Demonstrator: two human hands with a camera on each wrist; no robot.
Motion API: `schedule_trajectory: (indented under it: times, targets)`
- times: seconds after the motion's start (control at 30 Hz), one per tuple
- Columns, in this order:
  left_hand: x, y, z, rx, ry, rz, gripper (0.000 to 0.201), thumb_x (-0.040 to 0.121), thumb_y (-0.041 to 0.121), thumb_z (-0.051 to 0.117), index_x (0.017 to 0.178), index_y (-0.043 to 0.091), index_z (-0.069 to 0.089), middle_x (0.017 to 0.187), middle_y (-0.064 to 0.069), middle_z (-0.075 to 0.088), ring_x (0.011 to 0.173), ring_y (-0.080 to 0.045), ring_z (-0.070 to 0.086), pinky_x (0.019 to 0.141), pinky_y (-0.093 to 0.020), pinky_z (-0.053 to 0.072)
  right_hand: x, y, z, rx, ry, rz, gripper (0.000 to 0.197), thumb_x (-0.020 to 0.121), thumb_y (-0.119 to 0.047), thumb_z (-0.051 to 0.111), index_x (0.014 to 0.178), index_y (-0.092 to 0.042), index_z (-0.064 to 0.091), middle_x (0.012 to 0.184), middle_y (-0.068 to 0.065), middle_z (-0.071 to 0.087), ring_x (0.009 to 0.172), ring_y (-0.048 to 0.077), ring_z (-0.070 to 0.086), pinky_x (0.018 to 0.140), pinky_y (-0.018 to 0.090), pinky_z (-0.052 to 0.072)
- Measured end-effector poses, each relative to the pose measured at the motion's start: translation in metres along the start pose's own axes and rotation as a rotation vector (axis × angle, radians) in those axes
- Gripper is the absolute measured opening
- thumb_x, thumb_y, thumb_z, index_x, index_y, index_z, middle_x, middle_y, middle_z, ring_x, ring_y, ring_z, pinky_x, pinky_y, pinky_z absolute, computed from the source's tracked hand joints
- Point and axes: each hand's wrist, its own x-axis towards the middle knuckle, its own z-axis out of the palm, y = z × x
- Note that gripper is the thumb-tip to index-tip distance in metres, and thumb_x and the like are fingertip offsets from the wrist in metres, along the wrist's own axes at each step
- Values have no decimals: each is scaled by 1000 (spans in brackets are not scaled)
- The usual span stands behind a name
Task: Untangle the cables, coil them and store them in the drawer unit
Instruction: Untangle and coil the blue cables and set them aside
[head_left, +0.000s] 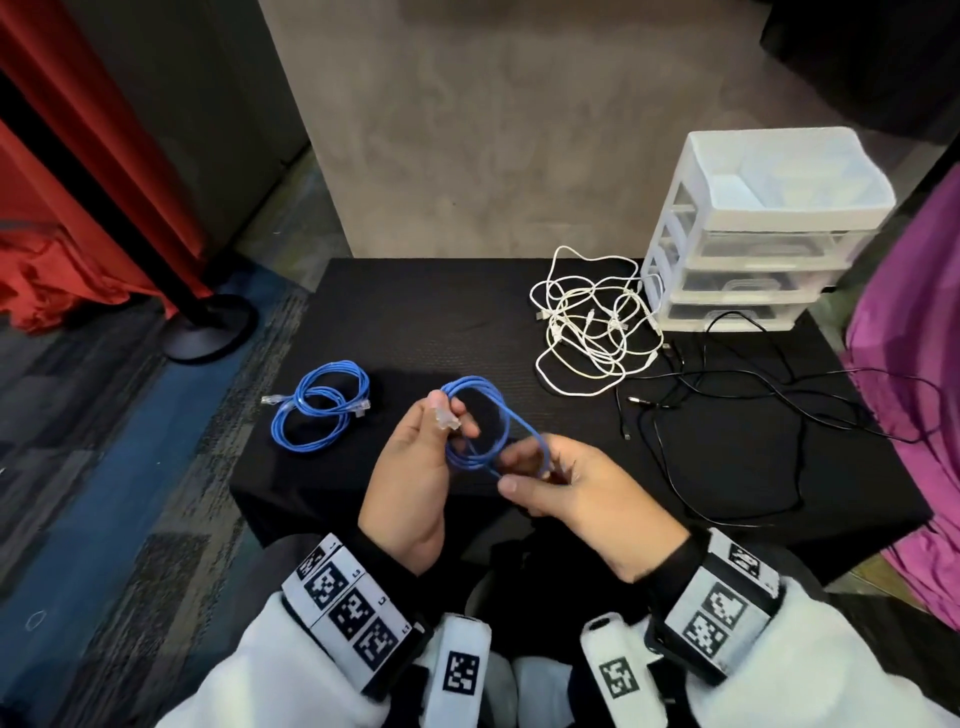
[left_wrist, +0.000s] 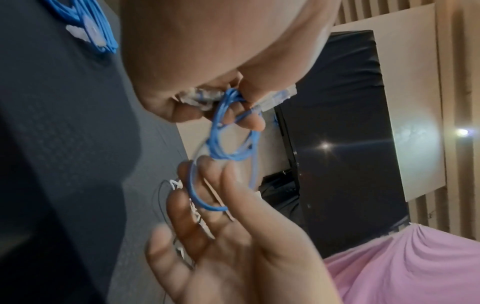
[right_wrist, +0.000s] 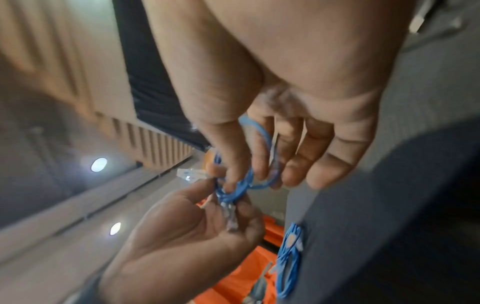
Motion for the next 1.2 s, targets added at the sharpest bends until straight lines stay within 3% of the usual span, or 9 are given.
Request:
schedule_trajectory:
  times: [0.1, 0.27, 0.37, 0.5, 0.67, 0.77, 0.93, 1.07, 1.2]
  targets:
    - [4, -1, -9, 132, 48, 63, 32, 109, 34, 46, 91, 13, 63, 77, 1, 60, 77, -12, 52, 83, -30, 42, -4, -7, -5, -257, 76, -234, 42, 87, -24, 81, 125, -27, 65, 118, -9, 71, 110, 10, 66, 97, 30, 52]
    - [-1, -5, -6, 257, -57, 59, 33, 106, 32, 50, 89, 10, 68, 78, -6, 66, 76, -17, 60, 74, -31, 51, -6, -32, 2, -618, 156, -550, 46, 81, -34, 84, 124, -38, 68, 107, -16, 60, 104, 12, 58, 86, 15, 43]
    - [-5, -8, -5, 249, -185, -23, 29, 107, 27, 51, 92, 9, 69, 88, -13, 67, 84, -24, 61, 80, -41, 51, -3, -34, 6, -566, 20, -545, 30, 85, -18, 84, 112, -27, 75, 96, -7, 68, 86, 16, 65, 79, 17, 46]
    - [-9, -7, -4, 201, -261, -115, 31, 108, 27, 47, 91, 11, 67, 70, -6, 54, 61, -11, 48, 57, -24, 44, 0, -40, 5, -481, -18, -493, 9, 91, -14, 78, 98, -18, 74, 90, -1, 73, 84, 16, 69, 82, 32, 55]
    - [-14, -14, -15, 219, -358, -227, 44, 108, 44, 43, 94, 8, 65, 55, 8, 28, 48, -7, 25, 58, -27, 41, 15, -70, -27, -151, 148, -415, 2, 95, -7, 72, 97, -8, 71, 81, 14, 67, 72, 17, 58, 64, 25, 48]
    - [-15, -10, -15, 195, -368, -224, 53, 104, 53, 45, 93, 6, 67, 57, 6, 26, 49, -8, 25, 60, -30, 41, 19, -70, -39, -191, 120, -374, 2, 96, -9, 72, 96, -9, 70, 81, 6, 66, 73, 17, 59, 64, 27, 49]
    - [-19, -6, -13, 149, -329, -170, 41, 102, 47, 53, 83, 12, 64, 55, 6, 28, 47, -7, 25, 57, -30, 41, 21, -45, -48, -448, 113, -298, 12, 91, -11, 77, 88, -17, 68, 84, 20, 59, 74, 16, 51, 77, 32, 46]
    - [-18, -5, -5, 113, -254, -146, 40, 108, 34, 42, 86, 8, 63, 54, 5, 27, 45, -8, 24, 59, -31, 43, 17, -21, -36, -495, 126, -249, 16, 96, -31, 73, 86, -18, 74, 81, 17, 67, 73, 13, 56, 81, 42, 53]
    - [-16, -3, 1, 167, -210, -107, 40, 110, 31, 40, 89, 5, 62, 54, 5, 31, 46, -6, 29, 55, -24, 41, 9, -20, -17, -216, 97, -57, 53, 94, -63, 53, 100, -17, 78, 84, 13, 72, 75, 12, 59, 63, 28, 47]
